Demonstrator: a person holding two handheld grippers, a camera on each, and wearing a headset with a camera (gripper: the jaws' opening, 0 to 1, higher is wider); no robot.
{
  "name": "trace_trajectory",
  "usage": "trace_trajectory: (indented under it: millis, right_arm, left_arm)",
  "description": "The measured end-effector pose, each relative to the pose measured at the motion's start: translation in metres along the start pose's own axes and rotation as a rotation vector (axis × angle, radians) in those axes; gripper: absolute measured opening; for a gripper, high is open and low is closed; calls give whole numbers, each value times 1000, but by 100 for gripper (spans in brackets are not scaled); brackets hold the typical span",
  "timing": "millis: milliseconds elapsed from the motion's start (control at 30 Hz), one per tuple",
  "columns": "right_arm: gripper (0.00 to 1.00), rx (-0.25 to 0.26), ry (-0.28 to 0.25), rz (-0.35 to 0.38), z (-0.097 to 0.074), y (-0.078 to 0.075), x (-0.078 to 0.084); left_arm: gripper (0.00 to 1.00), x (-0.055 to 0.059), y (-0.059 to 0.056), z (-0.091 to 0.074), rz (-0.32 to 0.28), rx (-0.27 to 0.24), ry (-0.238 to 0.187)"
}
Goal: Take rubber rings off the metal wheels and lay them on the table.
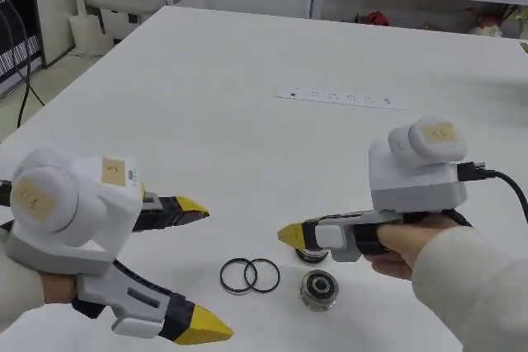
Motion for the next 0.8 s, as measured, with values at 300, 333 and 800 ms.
trace_trajectory:
  millis: [300, 333, 800]
  right_arm:
    - [13, 3, -41, -3, -12, -4, -8]
    - [13, 7, -49, 0, -14, -5, -9]
    - [16, 67, -99, 15, -30, -19, -13]
  left_arm:
    - [86, 0, -1, 0, 3, -1, 4]
    - [86, 0, -1, 0, 3, -1, 4]
    - [85, 1, 0, -1, -3, -16, 18]
Point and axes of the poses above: the centre of the closed fingertips' face, and the gripper's own axes: z roughly forward along the fingers, y roughly to its left, x roughly out of its underside, the point moved 9 cm from there along -z, roughly backward along the fingers, and after that the axes turned 6 degrees about x, right-handed, at the moved point
